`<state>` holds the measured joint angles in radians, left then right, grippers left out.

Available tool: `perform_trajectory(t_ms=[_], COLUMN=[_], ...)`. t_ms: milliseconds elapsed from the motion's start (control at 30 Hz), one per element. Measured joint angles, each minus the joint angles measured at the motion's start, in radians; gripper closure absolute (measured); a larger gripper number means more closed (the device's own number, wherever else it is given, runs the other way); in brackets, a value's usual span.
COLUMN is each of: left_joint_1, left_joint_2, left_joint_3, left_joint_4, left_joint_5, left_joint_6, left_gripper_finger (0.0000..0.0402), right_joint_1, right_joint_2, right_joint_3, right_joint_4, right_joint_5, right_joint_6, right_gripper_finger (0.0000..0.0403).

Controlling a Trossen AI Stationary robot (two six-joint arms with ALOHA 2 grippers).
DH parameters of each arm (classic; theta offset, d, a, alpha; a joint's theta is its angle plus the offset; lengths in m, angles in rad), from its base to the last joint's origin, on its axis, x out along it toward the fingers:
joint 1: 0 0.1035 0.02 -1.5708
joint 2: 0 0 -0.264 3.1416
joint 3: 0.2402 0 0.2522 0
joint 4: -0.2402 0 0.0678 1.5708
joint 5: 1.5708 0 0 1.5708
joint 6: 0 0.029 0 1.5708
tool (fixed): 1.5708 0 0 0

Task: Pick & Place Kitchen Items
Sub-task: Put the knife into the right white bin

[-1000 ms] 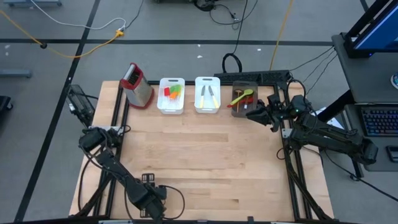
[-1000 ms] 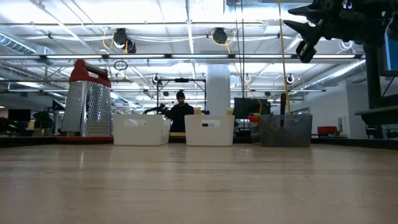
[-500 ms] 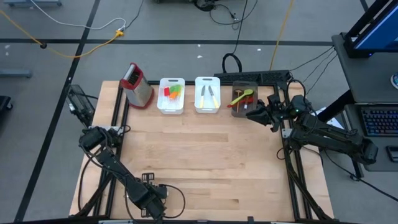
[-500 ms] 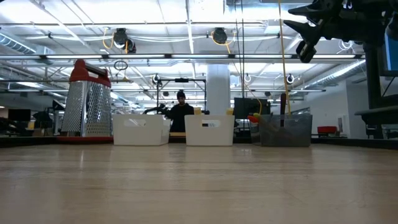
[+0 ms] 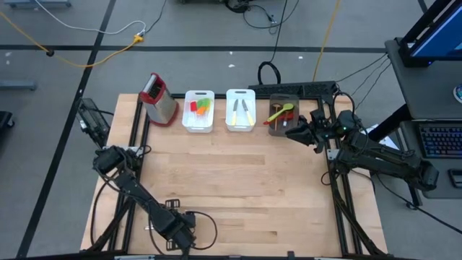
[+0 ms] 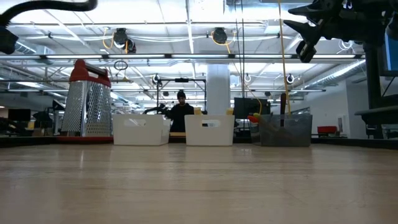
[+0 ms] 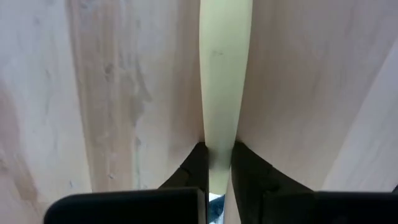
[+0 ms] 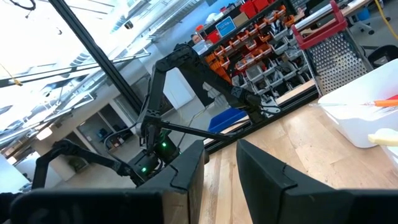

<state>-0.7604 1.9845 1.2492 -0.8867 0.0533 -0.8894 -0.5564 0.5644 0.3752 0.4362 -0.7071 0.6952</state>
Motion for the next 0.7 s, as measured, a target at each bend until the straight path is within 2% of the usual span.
perform_trajectory(t_ms=[200, 433, 567, 700], left_joint_1=[0.017, 0.059, 0.098, 0.153], left_joint_2=[-0.031, -0.046, -0.055, -0.06], left_joint_3=[-0.002, -0.004, -0.004, -0.003], left_joint_4=[-0.001, -0.008, -0.011, -0.001], left_joint_5=[-0.017, -0.088, -0.091, -0.084], left_joint_6=[0.004, 0.006, 0.02, 0.054], left_gripper_finger=[0.0368, 0.0367, 0.0367, 0.0367], right_joint_1=[0.0, 0.0, 0.0, 0.001], right_joint_2=[0.0, 0.0, 0.0, 0.0], right_joint_3=[0.0, 0.0, 0.0, 0.0], right_joint_4=[0.0, 0.002, 0.005, 0.009], right_joint_5=[0.0, 0.011, 0.037, 0.118], right_joint_6=[0.0, 0.0, 0.1, 0.166], right_gripper_finger=[0.0312, 0.0312, 0.0312, 0.0312])
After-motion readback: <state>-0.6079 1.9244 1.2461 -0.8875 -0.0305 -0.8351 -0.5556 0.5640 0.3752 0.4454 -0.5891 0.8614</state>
